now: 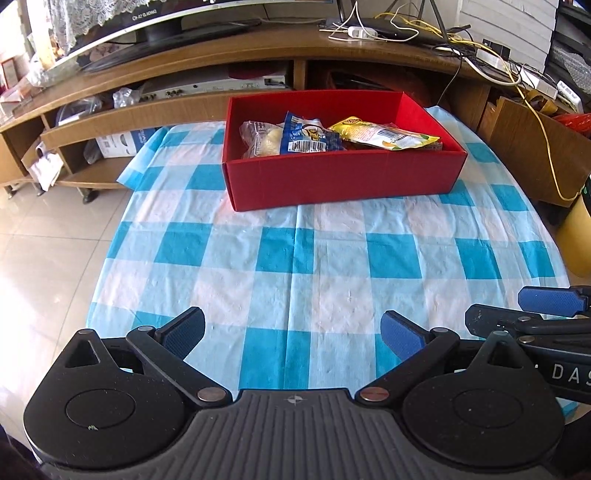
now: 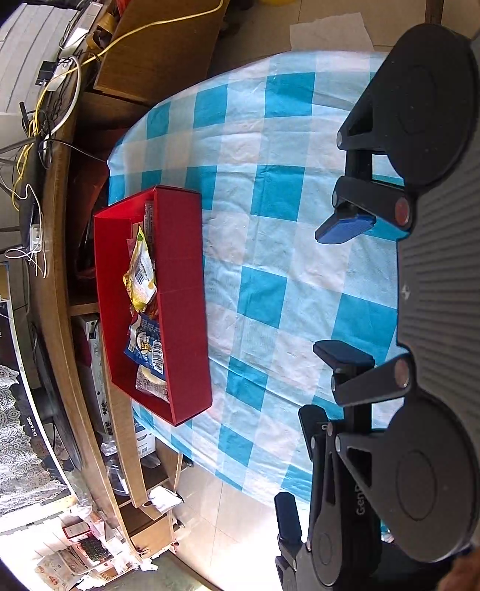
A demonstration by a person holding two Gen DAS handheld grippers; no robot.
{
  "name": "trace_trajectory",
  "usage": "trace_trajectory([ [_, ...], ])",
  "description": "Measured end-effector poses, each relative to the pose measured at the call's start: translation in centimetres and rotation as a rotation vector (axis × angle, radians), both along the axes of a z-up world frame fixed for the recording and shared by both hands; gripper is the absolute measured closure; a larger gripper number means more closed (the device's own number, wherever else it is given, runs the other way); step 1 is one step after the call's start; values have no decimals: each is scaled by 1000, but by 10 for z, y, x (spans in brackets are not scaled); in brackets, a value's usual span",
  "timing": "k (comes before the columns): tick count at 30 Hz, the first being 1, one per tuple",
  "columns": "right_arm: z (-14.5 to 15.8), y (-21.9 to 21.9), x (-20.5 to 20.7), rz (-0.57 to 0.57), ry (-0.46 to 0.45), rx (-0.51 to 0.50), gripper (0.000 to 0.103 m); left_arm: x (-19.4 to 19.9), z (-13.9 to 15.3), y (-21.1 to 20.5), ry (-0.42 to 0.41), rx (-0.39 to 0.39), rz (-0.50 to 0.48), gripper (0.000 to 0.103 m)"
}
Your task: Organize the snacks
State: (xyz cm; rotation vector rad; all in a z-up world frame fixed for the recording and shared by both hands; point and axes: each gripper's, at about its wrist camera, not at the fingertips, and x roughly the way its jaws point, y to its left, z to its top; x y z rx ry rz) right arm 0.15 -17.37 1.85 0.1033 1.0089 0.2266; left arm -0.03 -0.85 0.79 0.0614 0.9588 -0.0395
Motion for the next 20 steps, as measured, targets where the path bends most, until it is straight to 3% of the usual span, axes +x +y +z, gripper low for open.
trace_trajectory([
  [20, -3, -2, 0, -3, 15, 19, 35, -3, 0, 1, -16, 3, 6, 0],
])
